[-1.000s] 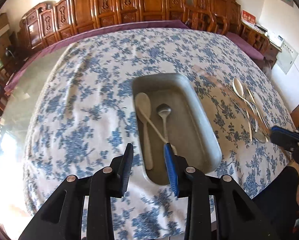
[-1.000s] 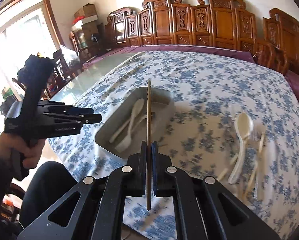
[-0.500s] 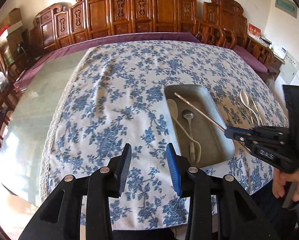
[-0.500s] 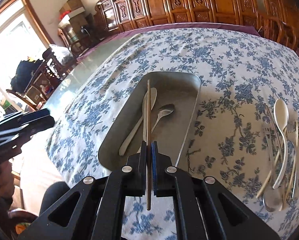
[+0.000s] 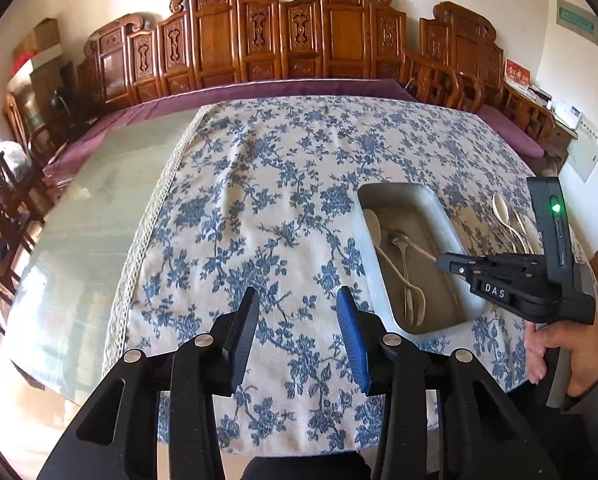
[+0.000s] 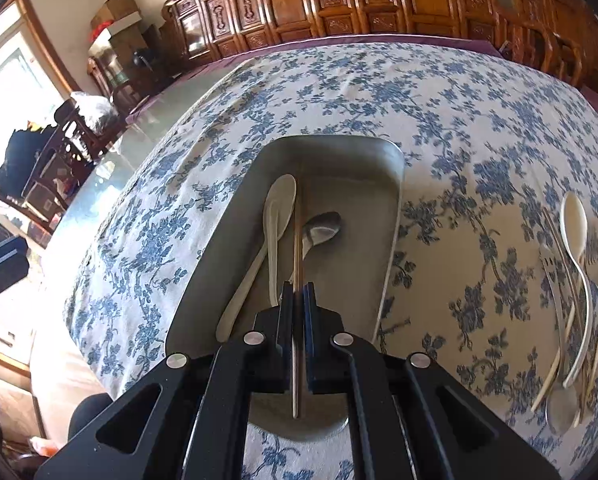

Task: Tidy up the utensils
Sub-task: 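Lower the wooden chopstick into the grey tray and open the right tool, then grasp a metal fork from the pile with the right tool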

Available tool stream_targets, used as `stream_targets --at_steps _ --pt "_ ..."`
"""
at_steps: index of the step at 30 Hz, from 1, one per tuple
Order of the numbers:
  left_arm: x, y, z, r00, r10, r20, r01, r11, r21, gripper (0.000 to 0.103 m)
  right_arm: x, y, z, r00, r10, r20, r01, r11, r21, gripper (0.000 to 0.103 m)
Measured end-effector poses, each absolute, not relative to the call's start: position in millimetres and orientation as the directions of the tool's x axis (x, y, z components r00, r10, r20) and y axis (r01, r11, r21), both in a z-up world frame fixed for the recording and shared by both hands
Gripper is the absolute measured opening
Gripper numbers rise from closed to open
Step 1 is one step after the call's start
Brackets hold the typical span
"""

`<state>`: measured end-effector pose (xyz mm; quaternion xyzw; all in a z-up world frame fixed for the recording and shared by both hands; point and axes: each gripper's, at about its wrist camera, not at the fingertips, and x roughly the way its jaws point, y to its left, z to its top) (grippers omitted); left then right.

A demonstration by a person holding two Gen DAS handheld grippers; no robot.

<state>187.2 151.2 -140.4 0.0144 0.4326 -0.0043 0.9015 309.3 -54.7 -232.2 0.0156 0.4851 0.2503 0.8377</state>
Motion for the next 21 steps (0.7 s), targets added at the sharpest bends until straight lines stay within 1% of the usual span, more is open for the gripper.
stream_targets --at_steps 5,11,14,19,20,21 --pt "195 149 -143 0.628 -0.010 -0.778 0.024 1.000 0.006 0.038 308 -51 -227 0.414 0.466 -0.782 -0.477 0.843 0.250 0.009" --pt "204 137 -150 0.615 -0.011 -0.789 0.039 0.999 0.016 0.038 296 -64 -208 0.439 0.488 -0.755 -0.536 0.816 0.216 0.009" --pt "209 127 -150 0.617 -0.017 -0.787 0.054 0.998 0.020 0.042 290 -89 -196 0.472 0.484 -0.737 -0.535 0.821 0.197 0.009" --pt "217 104 -149 0.616 -0.046 -0.786 0.096 0.995 0.017 0.042 290 -146 -183 0.543 0.432 -0.720 -0.484 0.862 0.153 0.009" --pt "219 98 -149 0.615 -0.054 -0.787 0.107 0.994 0.016 0.044 293 -158 -183 0.558 0.415 -0.719 -0.467 0.873 0.142 0.009" --pt "221 92 -150 0.613 -0.061 -0.787 0.116 0.993 0.014 0.050 296 -174 -182 0.574 0.395 -0.717 -0.443 0.886 0.134 0.009"
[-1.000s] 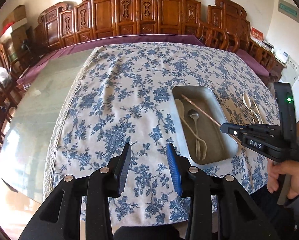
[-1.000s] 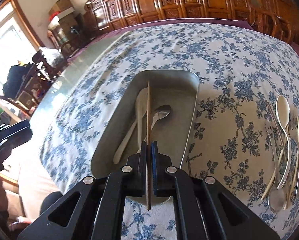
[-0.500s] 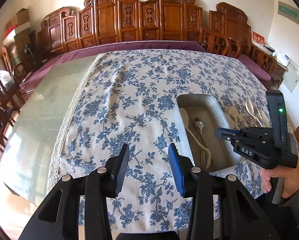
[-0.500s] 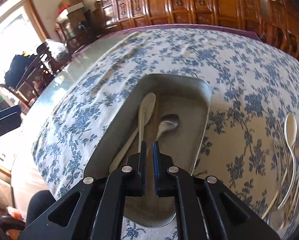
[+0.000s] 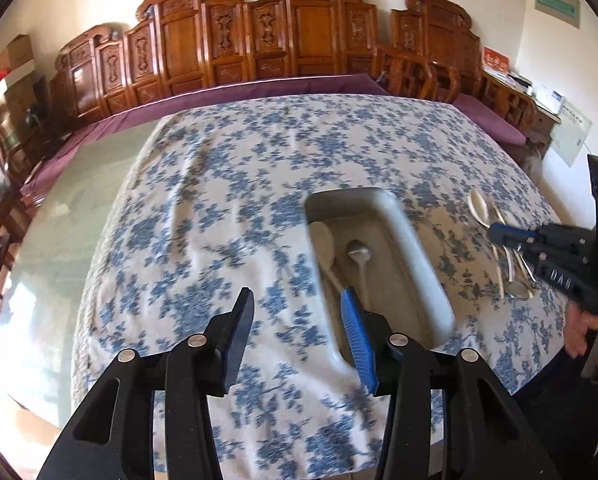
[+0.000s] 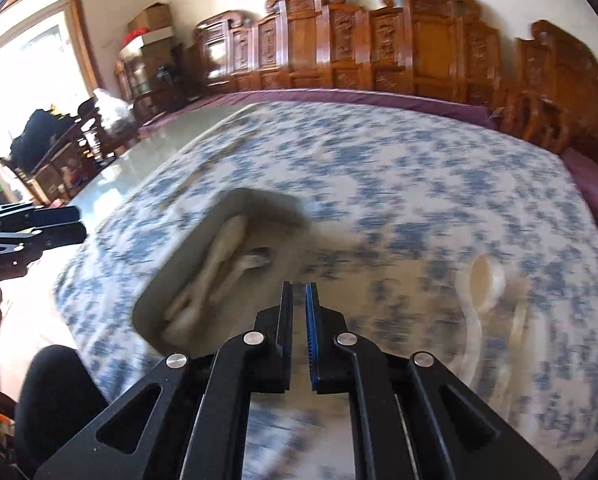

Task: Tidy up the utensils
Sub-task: 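Grasp a metal fork from the pile with the right tool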

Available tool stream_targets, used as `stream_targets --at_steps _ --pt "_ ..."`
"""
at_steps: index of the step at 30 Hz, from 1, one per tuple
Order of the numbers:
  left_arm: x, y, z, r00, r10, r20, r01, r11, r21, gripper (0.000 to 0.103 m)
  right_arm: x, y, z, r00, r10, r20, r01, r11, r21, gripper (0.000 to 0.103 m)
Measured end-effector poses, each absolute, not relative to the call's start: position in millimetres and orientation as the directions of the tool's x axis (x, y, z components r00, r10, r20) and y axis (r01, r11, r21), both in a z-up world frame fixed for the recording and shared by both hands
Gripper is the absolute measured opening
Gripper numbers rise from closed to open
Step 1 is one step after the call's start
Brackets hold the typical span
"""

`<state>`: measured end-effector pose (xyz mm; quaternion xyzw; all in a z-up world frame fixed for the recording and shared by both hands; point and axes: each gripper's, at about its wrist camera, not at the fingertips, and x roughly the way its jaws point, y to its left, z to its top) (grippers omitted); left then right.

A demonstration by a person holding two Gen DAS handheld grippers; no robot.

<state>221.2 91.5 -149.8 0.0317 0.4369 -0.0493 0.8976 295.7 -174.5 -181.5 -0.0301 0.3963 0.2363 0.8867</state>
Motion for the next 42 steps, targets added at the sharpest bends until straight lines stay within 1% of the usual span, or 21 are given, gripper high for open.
stream_targets --at_steps 1,2,3,4,6,8,13,19,23,24,26,28,31,37,39,42 --pt "223 86 -150 0.614 -0.068 -0.787 0.125 0.992 0.011 0.055 299 -185 -181 0.584 0.382 -0.716 -0.426 0.895 0.130 0.009" --pt "224 79 -151 0.617 -0.079 -0.783 0.138 0.990 0.008 0.064 302 -198 -181 0.598 0.365 -0.714 -0.404 0.906 0.125 0.009" --pt "226 74 -152 0.618 -0.083 -0.782 0.145 0.989 0.009 0.067 306 -214 -181 0.612 0.341 -0.713 -0.376 0.919 0.117 0.009" --pt "228 67 -154 0.615 -0.088 -0.784 0.154 0.988 0.010 0.067 310 -227 -182 0.626 0.318 -0.712 -0.355 0.929 0.103 0.010" --pt "232 55 -158 0.603 -0.103 -0.791 0.171 0.985 0.002 0.070 315 -249 -185 0.656 0.266 -0.707 -0.317 0.946 0.063 0.018" --pt "237 42 -161 0.599 -0.120 -0.791 0.185 0.983 -0.009 0.072 322 -269 -193 0.656 0.243 -0.715 -0.291 0.955 0.057 0.018" --pt "248 10 -168 0.586 -0.145 -0.798 0.222 0.975 -0.014 0.072 334 -309 -224 0.617 0.223 -0.755 -0.246 0.966 0.084 0.019" --pt "265 -22 -179 0.565 -0.168 -0.807 0.243 0.970 -0.032 0.072 337 -313 -258 0.563 0.218 -0.797 -0.261 0.962 0.078 0.019" --pt "271 -42 -185 0.568 -0.165 -0.806 0.255 0.967 -0.019 0.072 342 -317 -267 0.560 0.237 -0.794 -0.254 0.961 0.108 0.019" --pt "273 -47 -187 0.565 -0.166 -0.808 0.255 0.967 -0.020 0.072 344 -316 -269 0.556 0.235 -0.797 -0.260 0.960 0.101 0.019" --pt "275 -54 -191 0.555 -0.166 -0.815 0.254 0.967 -0.024 0.072 344 -312 -277 0.561 0.203 -0.803 -0.282 0.958 0.045 0.019" --pt "276 -59 -193 0.551 -0.166 -0.818 0.254 0.967 -0.025 0.072 343 -311 -281 0.562 0.212 -0.799 -0.301 0.953 0.042 0.019" --pt "277 -65 -197 0.545 -0.158 -0.824 0.247 0.969 -0.023 0.072 342 -306 -284 0.562 0.187 -0.805 -0.319 0.948 -0.002 0.020" --pt "277 -70 -202 0.536 -0.159 -0.829 0.238 0.971 -0.033 0.072 343 -308 -284 0.554 0.186 -0.811 -0.322 0.947 -0.003 0.019" --pt "276 -72 -203 0.532 -0.158 -0.832 0.243 0.969 -0.028 0.072 343 -307 -283 0.548 0.181 -0.817 -0.327 0.945 -0.009 0.012" --pt "277 -73 -204 0.533 -0.151 -0.833 0.246 0.969 -0.018 0.072 343 -309 -281 0.531 0.205 -0.822 -0.327 0.945 0.024 0.009"
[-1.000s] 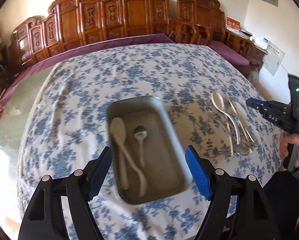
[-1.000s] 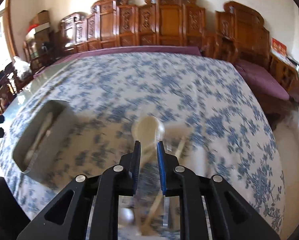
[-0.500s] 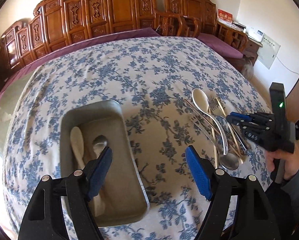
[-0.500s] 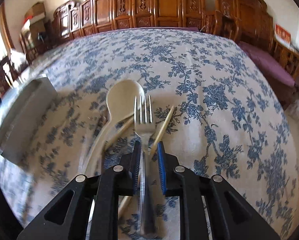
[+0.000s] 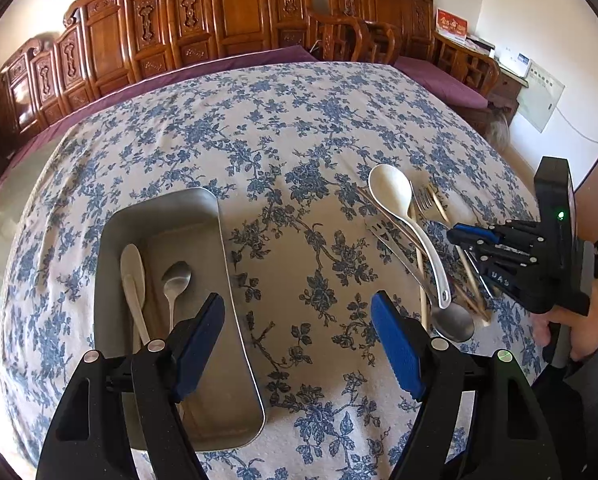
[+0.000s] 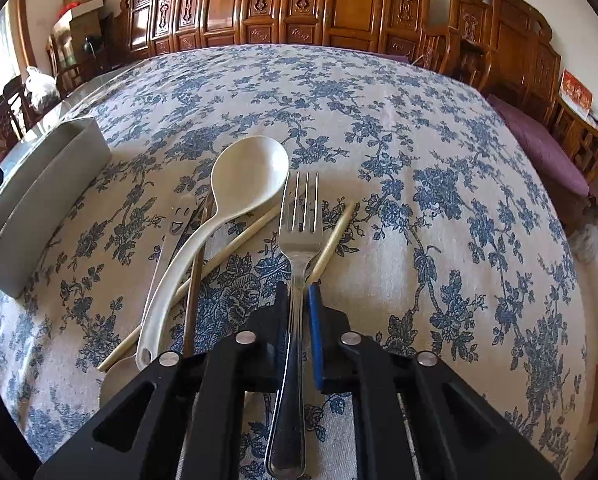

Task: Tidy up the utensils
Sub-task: 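Grasp a metal fork from the pile with the right tool, then grasp a long white plastic spoon with the left tool while the right tool holds the fork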

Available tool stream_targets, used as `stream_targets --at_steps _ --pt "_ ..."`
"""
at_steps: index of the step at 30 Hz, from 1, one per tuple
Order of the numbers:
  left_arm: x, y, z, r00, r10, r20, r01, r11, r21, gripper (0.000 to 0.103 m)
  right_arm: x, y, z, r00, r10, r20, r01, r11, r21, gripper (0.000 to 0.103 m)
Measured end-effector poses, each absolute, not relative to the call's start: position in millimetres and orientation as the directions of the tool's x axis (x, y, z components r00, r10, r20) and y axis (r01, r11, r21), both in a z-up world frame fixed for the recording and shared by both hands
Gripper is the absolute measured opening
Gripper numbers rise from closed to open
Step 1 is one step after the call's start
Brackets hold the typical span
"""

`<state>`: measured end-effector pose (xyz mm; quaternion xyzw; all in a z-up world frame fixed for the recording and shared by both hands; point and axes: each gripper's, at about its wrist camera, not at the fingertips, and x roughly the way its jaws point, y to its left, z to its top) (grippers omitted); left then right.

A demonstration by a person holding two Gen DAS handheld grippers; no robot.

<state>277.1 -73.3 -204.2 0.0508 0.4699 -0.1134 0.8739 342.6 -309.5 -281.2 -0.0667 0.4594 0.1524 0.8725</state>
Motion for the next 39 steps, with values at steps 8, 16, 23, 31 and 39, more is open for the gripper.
stream_targets --at_steps 8,16,23,31,39 --pt "280 -80 -206 0.528 -0.157 -0.835 0.251 0.968 -0.023 0.072 341 -321 -267 0.526 0.269 -0.807 -0.327 0.940 0.100 0.008" --pt "284 -100 -214 0.511 -0.170 -0.843 0.271 0.962 -0.030 0.072 344 -346 -258 0.532 0.289 -0.796 -0.280 0.947 0.157 0.008" --pt "289 -117 -218 0.501 -0.177 -0.847 0.288 0.957 -0.030 0.072 346 -354 -273 0.517 0.263 -0.814 -0.262 0.955 0.142 0.008" --pt "305 -142 -224 0.493 -0.198 -0.847 0.307 0.951 -0.044 0.072 344 -379 -275 0.513 0.206 -0.833 -0.223 0.969 0.102 0.008" --pt "327 -187 -238 0.460 -0.227 -0.859 0.356 0.933 -0.056 0.055 345 -391 -276 0.514 0.167 -0.841 -0.211 0.975 0.064 0.008"
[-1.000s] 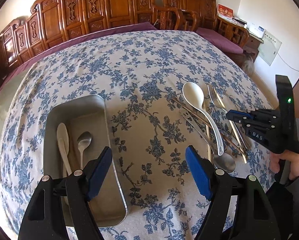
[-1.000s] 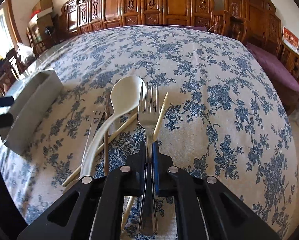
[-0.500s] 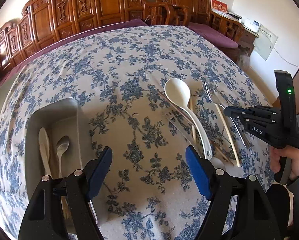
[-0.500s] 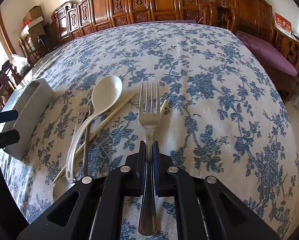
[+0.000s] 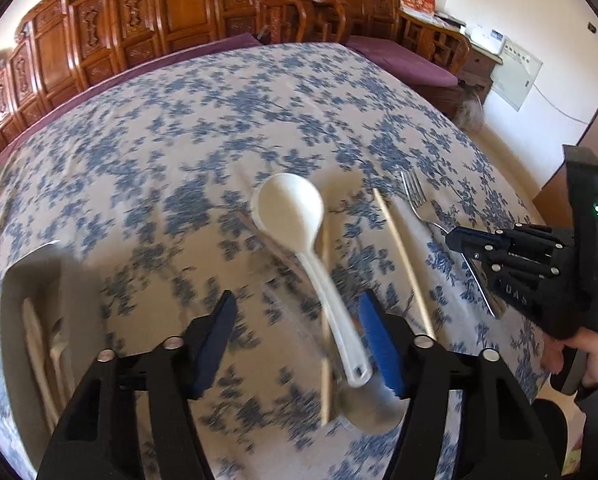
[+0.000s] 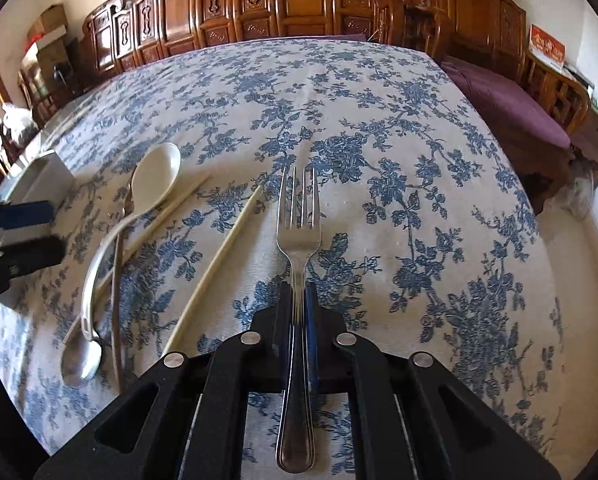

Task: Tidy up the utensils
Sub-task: 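Grasp a long white plastic spoon with the left tool while the right tool holds the fork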

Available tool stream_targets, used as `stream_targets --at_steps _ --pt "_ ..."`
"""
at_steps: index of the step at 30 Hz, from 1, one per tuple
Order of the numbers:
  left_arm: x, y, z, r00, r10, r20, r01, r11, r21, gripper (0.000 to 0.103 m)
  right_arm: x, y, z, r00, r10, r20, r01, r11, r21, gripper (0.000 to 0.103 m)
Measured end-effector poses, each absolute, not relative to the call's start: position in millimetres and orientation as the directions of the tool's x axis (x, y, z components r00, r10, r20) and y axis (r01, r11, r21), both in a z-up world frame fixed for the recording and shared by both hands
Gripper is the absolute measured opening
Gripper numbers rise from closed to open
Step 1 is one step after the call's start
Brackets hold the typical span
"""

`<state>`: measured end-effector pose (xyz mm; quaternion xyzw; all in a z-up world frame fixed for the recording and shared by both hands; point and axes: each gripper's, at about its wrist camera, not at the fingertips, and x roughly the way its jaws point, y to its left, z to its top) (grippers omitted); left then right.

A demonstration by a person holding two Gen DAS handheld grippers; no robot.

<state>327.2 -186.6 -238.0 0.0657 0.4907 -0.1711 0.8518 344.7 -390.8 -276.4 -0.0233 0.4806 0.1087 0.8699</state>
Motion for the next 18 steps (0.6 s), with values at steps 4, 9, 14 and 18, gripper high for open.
stream_targets --at_steps 4,9,14,18 --pt "343 -207 -254 0.429 -0.207 -0.879 0.363 0.931 -0.041 0.043 347 -398 -277 0.512 0.176 -0.841 -0.197 0.977 0.085 0.008" --pt "355 -217 -269 0.383 -0.183 -0.905 0.351 0.936 -0.041 0.026 348 -407 -278 0.512 0.183 -0.839 -0.178 0.978 0.105 0.008" --pt "355 -220 -270 0.399 -0.171 -0.901 0.342 0.939 -0.027 0.008 348 -407 -280 0.509 0.189 -0.840 -0.186 0.977 0.107 0.009" --pt "352 -219 -265 0.407 -0.176 -0.896 0.350 0.936 -0.026 0.005 348 -407 -281 0.512 0.189 -0.838 -0.185 0.977 0.107 0.009"
